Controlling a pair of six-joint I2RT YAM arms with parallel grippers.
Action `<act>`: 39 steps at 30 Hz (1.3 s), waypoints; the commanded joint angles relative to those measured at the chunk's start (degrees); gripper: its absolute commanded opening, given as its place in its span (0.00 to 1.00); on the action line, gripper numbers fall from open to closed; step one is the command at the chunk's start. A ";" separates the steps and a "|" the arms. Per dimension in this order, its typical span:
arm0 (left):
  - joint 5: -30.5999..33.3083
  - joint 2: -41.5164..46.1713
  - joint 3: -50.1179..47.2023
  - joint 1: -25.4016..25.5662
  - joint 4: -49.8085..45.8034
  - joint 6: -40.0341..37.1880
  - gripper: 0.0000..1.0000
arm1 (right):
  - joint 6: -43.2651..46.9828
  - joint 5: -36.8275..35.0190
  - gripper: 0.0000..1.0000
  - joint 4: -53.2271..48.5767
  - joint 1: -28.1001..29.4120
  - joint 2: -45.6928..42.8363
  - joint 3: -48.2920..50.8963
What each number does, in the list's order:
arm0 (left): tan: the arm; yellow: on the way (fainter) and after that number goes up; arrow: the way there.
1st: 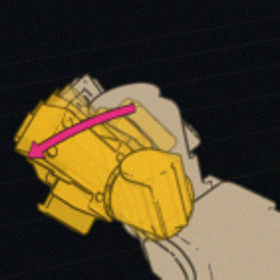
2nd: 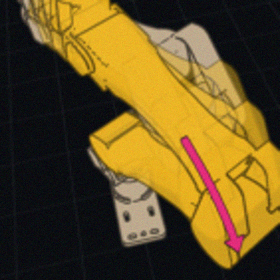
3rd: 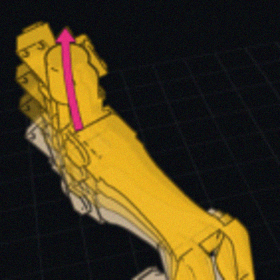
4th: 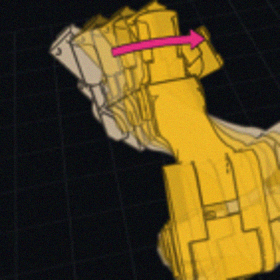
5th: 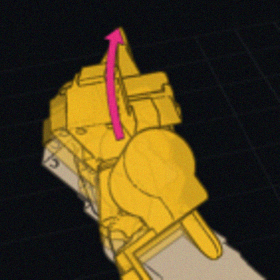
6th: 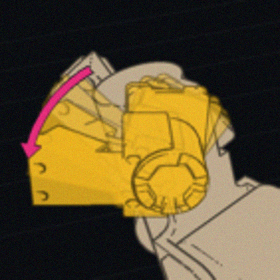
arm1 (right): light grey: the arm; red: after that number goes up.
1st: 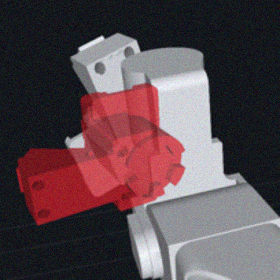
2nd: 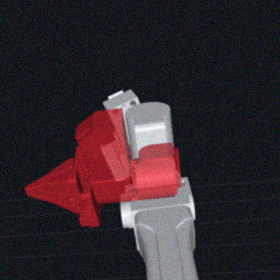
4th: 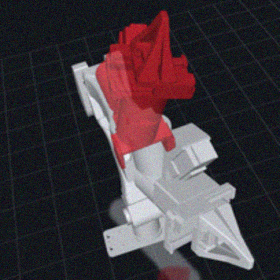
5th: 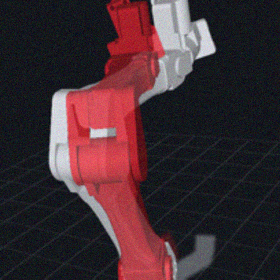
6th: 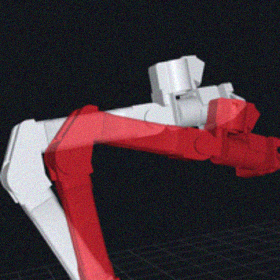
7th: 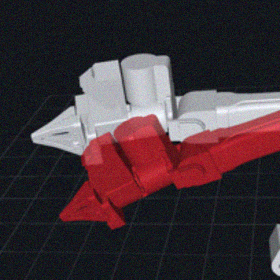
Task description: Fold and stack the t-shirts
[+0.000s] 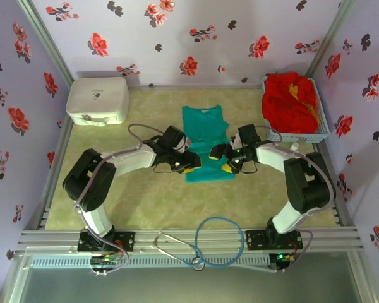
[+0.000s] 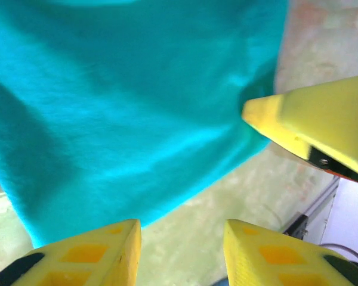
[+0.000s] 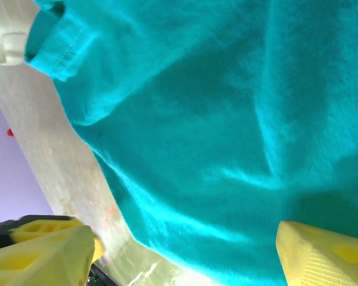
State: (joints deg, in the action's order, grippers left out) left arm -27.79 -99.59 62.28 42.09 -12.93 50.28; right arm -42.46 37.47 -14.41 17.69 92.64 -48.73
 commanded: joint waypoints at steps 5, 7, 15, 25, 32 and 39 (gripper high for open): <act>2.40 4.71 -5.19 -1.28 -5.09 -3.01 0.50 | 8.02 -6.88 0.80 -16.10 0.01 -7.25 -4.32; 2.30 5.28 -7.66 -1.28 -3.43 -1.64 0.51 | 10.05 -9.84 0.80 -19.69 -0.20 -7.94 -4.48; 4.86 6.41 -12.43 -1.21 -2.68 2.15 0.51 | 15.24 -21.63 0.72 -28.00 -0.43 -8.04 -3.01; 5.74 2.18 -9.69 -1.00 -1.67 3.22 0.50 | 14.02 -17.33 0.60 -21.74 -0.11 -3.13 -1.01; 5.26 0.37 -8.19 -0.67 -0.84 3.68 0.49 | 13.32 -16.11 0.54 -19.20 1.49 -0.50 -0.60; 4.94 -0.95 -7.35 -0.67 -0.17 4.29 0.46 | 12.12 -14.23 0.50 -16.35 2.08 0.96 0.04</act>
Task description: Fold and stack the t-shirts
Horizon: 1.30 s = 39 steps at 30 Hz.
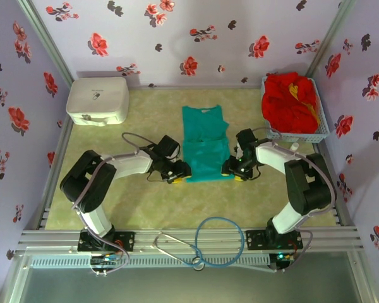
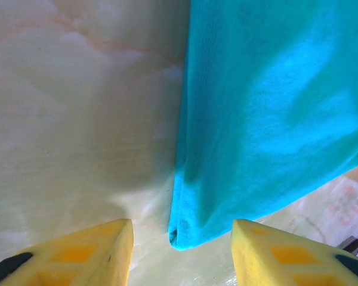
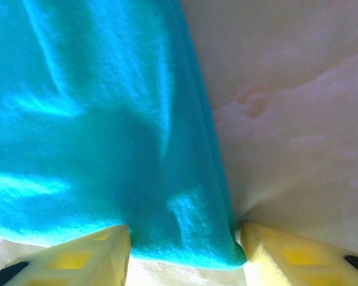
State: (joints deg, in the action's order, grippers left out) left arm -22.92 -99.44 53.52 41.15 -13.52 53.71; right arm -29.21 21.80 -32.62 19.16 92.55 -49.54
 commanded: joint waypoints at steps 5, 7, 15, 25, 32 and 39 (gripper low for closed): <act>0.15 -1.36 1.42 0.34 -0.02 0.87 0.44 | -1.10 0.87 0.47 1.98 0.62 1.46 1.19; 0.02 -1.61 1.41 0.38 -0.09 1.07 0.43 | -1.28 0.93 0.44 2.40 0.62 1.46 1.37; -0.87 -2.15 2.16 1.13 -1.07 1.66 0.45 | -2.06 0.89 0.27 4.05 0.63 0.79 1.66; -0.52 -2.85 1.33 1.15 -1.54 2.47 0.46 | -2.46 1.48 0.00 5.19 0.62 0.85 1.64; -0.12 -5.07 1.33 0.96 1.65 3.42 0.44 | -2.65 1.66 0.00 5.81 0.62 0.39 1.72; 1.65 -5.87 1.50 0.30 3.47 3.77 0.35 | -2.33 1.53 0.00 5.62 0.62 0.07 2.26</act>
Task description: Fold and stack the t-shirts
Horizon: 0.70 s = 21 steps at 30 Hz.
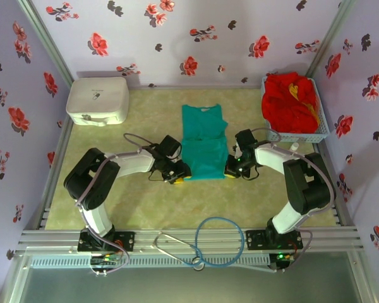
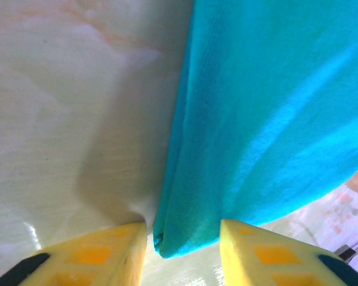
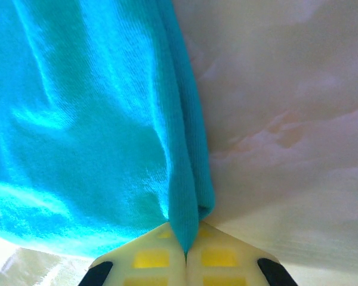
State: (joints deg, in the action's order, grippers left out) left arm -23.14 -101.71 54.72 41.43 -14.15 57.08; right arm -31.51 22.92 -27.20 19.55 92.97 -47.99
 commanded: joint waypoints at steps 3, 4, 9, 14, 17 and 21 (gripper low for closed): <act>1.78 -3.66 0.65 -0.19 4.64 0.32 0.31 | -0.07 0.38 0.00 0.30 0.22 -0.64 0.70; 1.73 -3.69 0.80 -0.16 4.87 0.32 0.30 | -0.20 0.38 0.00 0.46 0.22 -0.76 0.70; 1.36 -4.37 2.20 -0.24 5.47 -0.03 0.26 | -0.28 0.53 0.00 1.01 0.22 -1.16 0.55; 1.25 -4.90 3.06 -0.45 5.54 -0.13 0.23 | -0.31 0.64 0.00 0.92 0.22 -1.14 0.53; 1.17 -4.83 3.37 -0.51 5.28 -0.29 0.18 | -0.31 0.45 0.00 1.01 0.26 -1.30 0.70; 1.19 -4.40 3.14 -0.53 4.36 -0.65 0.13 | -0.26 0.34 0.00 0.93 0.22 -1.76 1.25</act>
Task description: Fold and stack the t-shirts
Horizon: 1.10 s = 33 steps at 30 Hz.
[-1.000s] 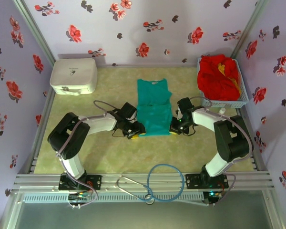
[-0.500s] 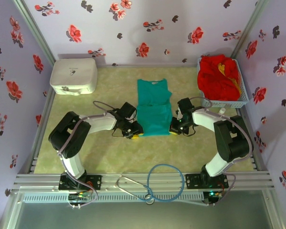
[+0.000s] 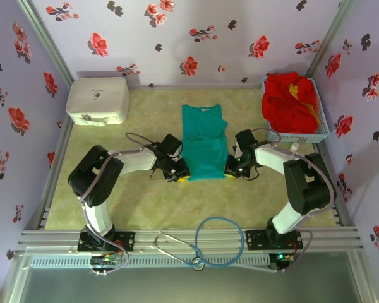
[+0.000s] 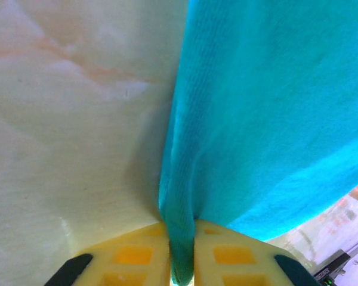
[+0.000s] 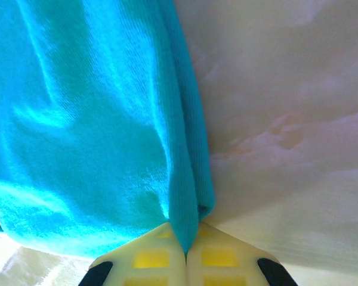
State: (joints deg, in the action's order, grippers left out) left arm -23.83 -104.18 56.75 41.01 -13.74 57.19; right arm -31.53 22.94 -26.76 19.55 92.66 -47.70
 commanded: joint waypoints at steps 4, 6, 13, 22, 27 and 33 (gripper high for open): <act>1.95 -0.53 -0.06 -0.11 4.05 -1.13 0.10 | -0.40 0.14 0.00 0.70 0.22 -2.69 1.77; 1.87 0.67 -1.62 -0.06 5.46 -1.76 0.06 | -0.43 0.69 0.00 1.68 0.25 -3.66 2.79; 3.61 6.20 -6.70 0.77 5.92 -0.74 0.00 | -0.07 0.59 0.00 0.39 0.22 -7.42 4.32; 4.73 15.79 -7.75 3.65 2.39 2.66 0.00 | -2.57 0.59 0.00 -5.40 0.22 -18.05 4.07; 5.50 20.72 -6.52 3.89 -2.43 5.02 0.00 | -3.19 0.30 0.00 -9.93 0.22 -23.46 1.68; 5.81 24.61 -6.94 5.05 -5.78 8.05 0.00 | -3.65 1.40 0.00 -12.97 0.22 -26.46 0.68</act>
State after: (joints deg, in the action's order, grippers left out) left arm -19.40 -81.97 49.34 45.08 -15.31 62.50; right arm -33.85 23.88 -35.55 19.57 67.64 -45.67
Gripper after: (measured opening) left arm 0.046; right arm 0.045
